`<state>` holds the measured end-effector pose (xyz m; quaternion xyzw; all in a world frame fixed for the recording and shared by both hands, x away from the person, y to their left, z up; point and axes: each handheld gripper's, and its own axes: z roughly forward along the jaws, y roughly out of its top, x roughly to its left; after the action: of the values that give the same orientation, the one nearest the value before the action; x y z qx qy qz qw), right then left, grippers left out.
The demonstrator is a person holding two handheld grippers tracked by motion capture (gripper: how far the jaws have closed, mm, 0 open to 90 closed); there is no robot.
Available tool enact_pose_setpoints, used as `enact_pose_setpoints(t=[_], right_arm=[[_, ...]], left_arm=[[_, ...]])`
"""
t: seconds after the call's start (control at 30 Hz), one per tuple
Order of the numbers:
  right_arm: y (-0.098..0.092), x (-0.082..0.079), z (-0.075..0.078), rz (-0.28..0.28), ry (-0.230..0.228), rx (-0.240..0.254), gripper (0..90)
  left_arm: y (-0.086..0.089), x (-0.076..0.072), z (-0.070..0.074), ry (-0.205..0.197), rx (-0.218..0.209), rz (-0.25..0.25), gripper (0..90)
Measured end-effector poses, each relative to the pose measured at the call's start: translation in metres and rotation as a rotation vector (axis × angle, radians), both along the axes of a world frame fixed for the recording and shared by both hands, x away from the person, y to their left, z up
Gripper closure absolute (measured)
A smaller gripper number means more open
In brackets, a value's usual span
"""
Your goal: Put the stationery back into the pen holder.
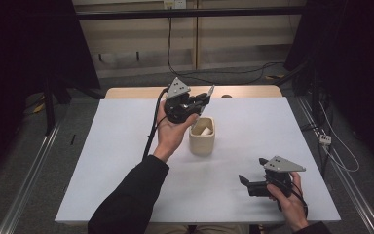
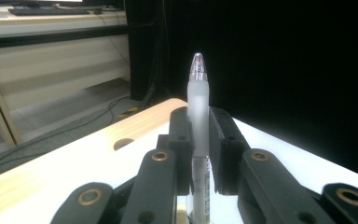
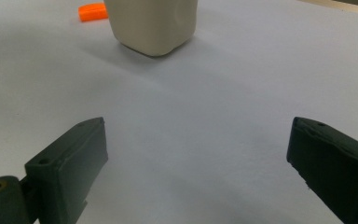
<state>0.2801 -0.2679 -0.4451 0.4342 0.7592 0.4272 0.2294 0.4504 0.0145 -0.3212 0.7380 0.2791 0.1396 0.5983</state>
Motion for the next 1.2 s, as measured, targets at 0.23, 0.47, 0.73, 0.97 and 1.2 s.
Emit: enact_pose_setpoints(t=[0.23,0.47,0.73,0.97,1.2], right_arm=[[0.001,0.0,0.0,0.0,0.003,0.001,4.9],[0.0,0.0,0.0,0.003,0.004,0.002,4.9],[0.001,0.0,0.0,0.008,0.002,-0.001,4.9],[0.001,0.0,0.0,0.008,0.003,-0.003,4.9],[0.002,0.0,-0.001,0.009,0.001,-0.006,4.9]], left_arm=[[-0.005,0.005,-0.01,0.004,0.0,-0.009,80.8],[-0.011,0.008,-0.02,0.024,0.016,-0.009,80.8],[-0.018,0.01,-0.032,0.03,0.044,-0.012,80.7],[-0.016,0.009,-0.04,0.045,0.055,-0.008,80.7],[-0.012,0.009,-0.046,0.054,0.061,-0.001,80.6]])
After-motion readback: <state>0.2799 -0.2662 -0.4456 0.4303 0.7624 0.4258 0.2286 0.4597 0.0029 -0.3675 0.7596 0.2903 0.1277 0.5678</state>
